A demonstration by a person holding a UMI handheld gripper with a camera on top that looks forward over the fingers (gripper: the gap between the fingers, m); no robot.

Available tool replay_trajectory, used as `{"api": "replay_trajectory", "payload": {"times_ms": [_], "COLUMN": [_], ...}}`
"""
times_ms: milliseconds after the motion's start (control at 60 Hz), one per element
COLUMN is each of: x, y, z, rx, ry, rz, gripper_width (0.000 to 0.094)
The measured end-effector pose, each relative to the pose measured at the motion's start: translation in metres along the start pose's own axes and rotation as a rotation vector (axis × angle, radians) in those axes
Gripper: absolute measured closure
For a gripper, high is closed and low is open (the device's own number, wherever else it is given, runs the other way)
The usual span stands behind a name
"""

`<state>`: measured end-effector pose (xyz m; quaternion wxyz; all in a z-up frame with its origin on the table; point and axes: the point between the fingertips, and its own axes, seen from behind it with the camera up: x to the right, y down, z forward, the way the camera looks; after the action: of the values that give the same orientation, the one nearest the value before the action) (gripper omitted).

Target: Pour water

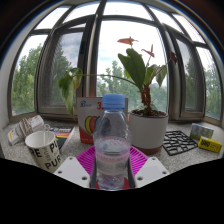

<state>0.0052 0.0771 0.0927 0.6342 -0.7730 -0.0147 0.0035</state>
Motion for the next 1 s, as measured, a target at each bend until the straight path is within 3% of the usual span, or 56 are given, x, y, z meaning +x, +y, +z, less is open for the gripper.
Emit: {"api": "replay_trajectory", "payload": {"times_ms": [67, 150, 200, 267, 683, 1000], "x": [0.003, 0.006, 0.009, 0.010, -0.037, -0.041], "y": [0.009, 0.016, 0.012, 0.003, 0.006, 0.011], "z": [0.003, -0.010, -0.020, -0.042, -0.238, -0.291], "rx": [-0.049, -0.118, -0.124, -0.135, -0.257, -0.253], "ry": [0.015, 0.040, 0.055, 0.080, 0.205, 0.231], "rz": [-0.005, -0.007, -0.029, -0.072, 0.023, 0.007], "gripper_width": [0.0383, 0.0066, 0.0111, 0.0066, 0.0083, 0.0085]}}
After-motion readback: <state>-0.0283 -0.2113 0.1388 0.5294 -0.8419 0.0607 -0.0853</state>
